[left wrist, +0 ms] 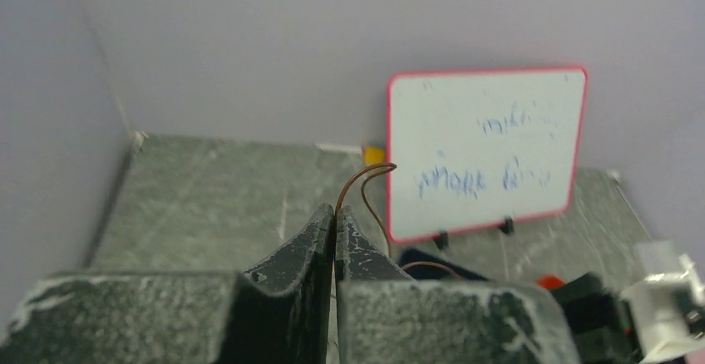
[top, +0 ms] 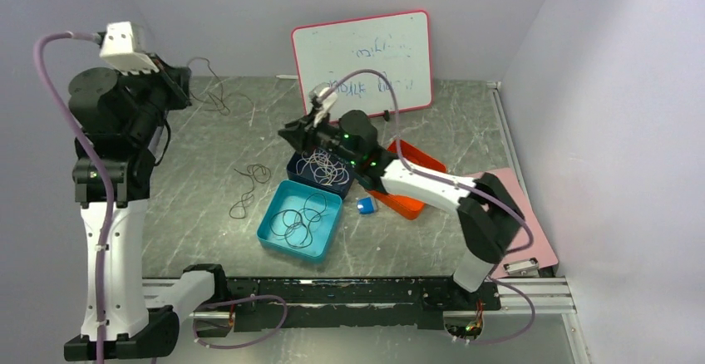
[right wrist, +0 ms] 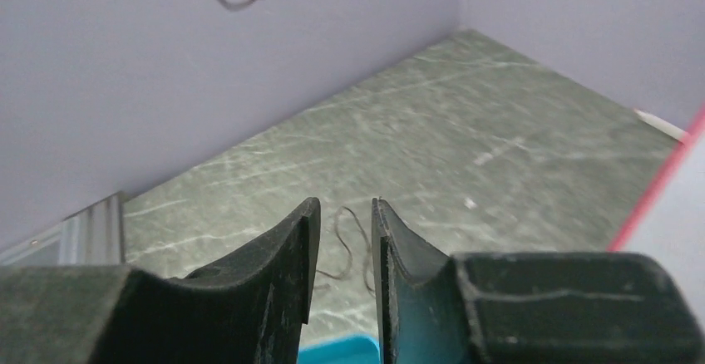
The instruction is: Untangle the cables
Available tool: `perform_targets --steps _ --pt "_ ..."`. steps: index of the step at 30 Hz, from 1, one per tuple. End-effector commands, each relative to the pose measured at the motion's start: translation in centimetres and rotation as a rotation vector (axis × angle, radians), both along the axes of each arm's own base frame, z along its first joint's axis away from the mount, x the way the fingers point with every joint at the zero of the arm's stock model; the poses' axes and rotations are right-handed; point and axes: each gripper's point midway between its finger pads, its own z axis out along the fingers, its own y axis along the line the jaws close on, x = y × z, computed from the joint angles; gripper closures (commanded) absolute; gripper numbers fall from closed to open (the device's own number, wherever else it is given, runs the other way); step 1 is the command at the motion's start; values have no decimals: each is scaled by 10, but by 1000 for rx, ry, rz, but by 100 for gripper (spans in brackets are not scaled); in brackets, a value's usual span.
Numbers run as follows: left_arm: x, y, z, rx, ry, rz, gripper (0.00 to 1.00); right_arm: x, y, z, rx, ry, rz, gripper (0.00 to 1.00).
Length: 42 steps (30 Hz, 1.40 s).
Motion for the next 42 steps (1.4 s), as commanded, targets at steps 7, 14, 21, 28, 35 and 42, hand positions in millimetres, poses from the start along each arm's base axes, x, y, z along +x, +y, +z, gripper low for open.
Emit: perform_targets --steps 7,14,21,28,35,42 --pt "-18 -53 -111 -123 260 -192 93 34 -158 -39 -168 102 -438 65" --pt "-42 -116 -186 -160 427 -302 93 32 -198 -41 -190 136 -545 64" --pt "-70 -166 -244 -64 573 -358 93 32 -202 -41 -191 148 -563 64" --pt "-81 -175 -280 37 665 -311 93 31 -204 -43 -201 153 -565 64" --pt "-82 -163 -298 173 733 -177 93 30 -204 -52 -211 168 -563 63" --pt "-81 -166 -342 326 838 -158 93 30 -202 -57 -218 180 -559 63"
